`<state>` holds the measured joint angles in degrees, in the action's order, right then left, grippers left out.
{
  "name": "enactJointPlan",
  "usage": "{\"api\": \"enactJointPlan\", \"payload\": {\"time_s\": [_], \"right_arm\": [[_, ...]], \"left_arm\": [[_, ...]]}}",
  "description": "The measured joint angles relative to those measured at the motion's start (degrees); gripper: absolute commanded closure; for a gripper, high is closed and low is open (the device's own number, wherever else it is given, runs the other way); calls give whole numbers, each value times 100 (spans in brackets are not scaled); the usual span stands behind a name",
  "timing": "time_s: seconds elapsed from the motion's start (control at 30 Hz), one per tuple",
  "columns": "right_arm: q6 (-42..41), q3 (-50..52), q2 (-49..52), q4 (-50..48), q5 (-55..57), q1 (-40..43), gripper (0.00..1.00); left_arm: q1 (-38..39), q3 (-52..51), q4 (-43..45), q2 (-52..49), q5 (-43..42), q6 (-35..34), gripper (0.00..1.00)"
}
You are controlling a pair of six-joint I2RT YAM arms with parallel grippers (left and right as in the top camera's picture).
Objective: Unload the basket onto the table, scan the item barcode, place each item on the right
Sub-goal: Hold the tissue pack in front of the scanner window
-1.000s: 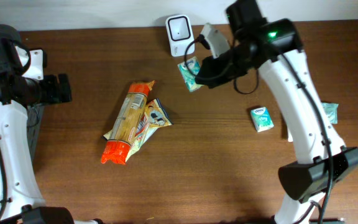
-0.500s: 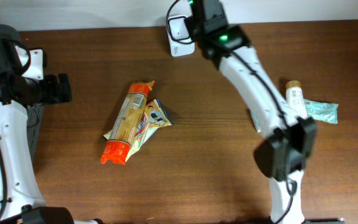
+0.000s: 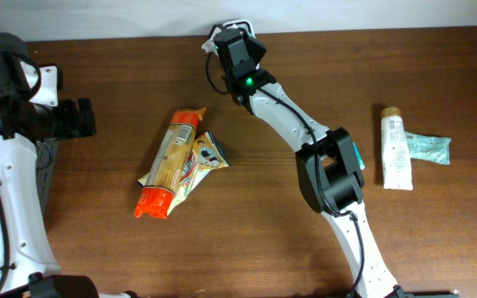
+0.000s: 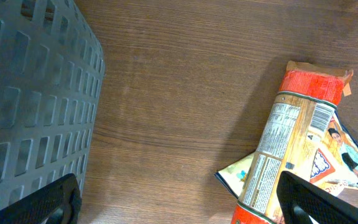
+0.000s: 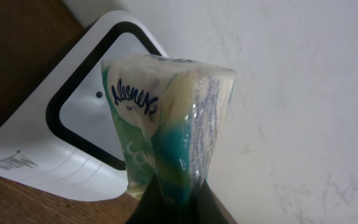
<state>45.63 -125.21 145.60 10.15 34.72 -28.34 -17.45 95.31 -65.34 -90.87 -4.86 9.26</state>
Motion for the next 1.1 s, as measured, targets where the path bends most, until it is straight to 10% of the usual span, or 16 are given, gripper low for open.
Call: {"api": "enactJointPlan", "payload": {"time_s": [0.73, 1.1], "right_arm": [[-789, -59, -1027, 240, -835, 142, 96], [409, -11, 39, -7, -1333, 413, 96]], "left_arm": [[0, 0, 0, 0, 0, 0, 1], [0, 0, 0, 0, 0, 0, 1]]}}
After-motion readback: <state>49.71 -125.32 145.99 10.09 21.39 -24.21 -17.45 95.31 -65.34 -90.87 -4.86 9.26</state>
